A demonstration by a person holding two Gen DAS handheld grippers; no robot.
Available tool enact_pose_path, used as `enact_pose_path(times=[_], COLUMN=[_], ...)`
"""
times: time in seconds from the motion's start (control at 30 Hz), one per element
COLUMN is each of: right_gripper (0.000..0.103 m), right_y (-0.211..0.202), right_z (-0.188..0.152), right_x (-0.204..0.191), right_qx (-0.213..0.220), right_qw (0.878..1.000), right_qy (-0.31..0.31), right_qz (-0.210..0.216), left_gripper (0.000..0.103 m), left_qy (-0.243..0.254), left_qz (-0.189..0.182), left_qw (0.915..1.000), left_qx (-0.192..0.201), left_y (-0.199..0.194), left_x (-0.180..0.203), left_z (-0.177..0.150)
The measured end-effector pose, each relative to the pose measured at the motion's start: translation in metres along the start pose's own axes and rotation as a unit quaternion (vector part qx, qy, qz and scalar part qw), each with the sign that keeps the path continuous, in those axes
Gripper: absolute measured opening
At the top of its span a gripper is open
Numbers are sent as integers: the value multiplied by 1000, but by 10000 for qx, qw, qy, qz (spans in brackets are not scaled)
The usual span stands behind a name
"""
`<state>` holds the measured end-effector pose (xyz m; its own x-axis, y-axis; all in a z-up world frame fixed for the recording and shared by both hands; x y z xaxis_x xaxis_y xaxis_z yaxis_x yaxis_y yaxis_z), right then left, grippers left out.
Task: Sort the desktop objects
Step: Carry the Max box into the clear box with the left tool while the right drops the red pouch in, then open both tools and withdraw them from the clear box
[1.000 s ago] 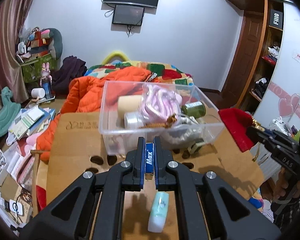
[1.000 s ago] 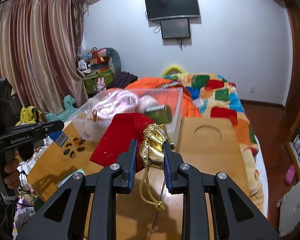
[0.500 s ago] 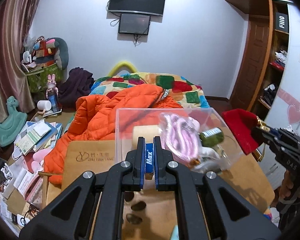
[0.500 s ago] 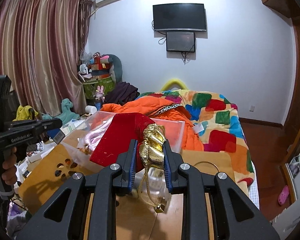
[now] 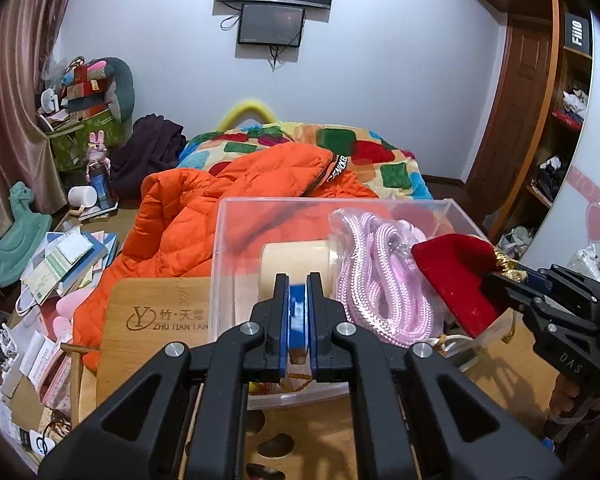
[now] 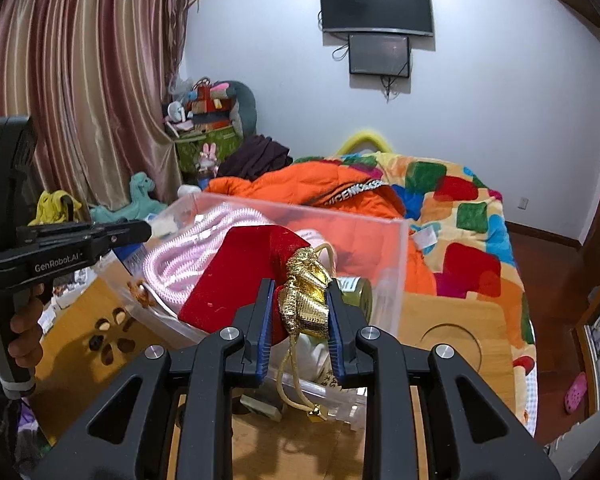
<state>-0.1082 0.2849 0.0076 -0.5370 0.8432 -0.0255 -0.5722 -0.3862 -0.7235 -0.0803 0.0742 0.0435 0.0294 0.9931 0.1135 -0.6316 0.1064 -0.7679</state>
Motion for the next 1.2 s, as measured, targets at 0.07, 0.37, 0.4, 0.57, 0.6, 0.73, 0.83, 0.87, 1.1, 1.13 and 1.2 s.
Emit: enact_pose_path(times=[0.07,0.37,0.4,0.57,0.6,0.73,0.83,0.87,1.1,1.13,1.2], right_gripper=[24,43,46,58,60,67,76,77,82,82,82], right_y=[6,10,8,-2,-5,-17,-29,-33,-57,-59,-63], right_z=[-1,-3,-3,-4,-5,-6,-8,-10,-21,-23,-29], right_x=[-1,-13,-14,-19,-20,-23,-22,-22,-25,-26,-26], right_qx=[-48,-78,-50,69,112,264,380,422,534,541,533], right_qw=[10000,9989,9988,9983,9981,9976,9972,9970,9962,9961,9960], right_qy=[-34,-253,-262,-330,-330,-238,-63,-3,219,249,309], right_qz=[-10,-393,-415,-465,-517,-589,-645,-652,-652,-647,-640], left_gripper=[7,24,25,42,44,54,62,65,74,75,77], left_qy=[14,28,31,34,33,55,72,83,196,205,214], left_qz=[32,-3,-11,0,-12,8,4,-24,-49,-45,-58], left_qw=[10000,10000,10000,10000,10000,9998,9996,9995,9988,9988,9987], left_qx=[-15,-47,-38,76,93,211,282,302,436,443,454], left_y=[2,3,2,-11,-13,-25,-36,-39,-58,-60,-64], left_x=[0,2,2,3,3,4,5,6,13,14,16], left_z=[0,-4,-4,-7,-8,-11,-14,-16,-28,-30,-35])
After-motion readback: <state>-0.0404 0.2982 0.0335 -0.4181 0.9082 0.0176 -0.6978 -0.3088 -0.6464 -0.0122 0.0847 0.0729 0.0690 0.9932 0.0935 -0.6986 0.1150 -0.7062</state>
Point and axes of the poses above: each gripper's, at about its wrist camera, not at the fingertips, and y roughly the way its jaws point, x to its right, z to its top, the point moved 2 cm from there along y, roughly the way its jaws point, and after that the axes turned 14 degrees about -x, right-handed, at the moved point
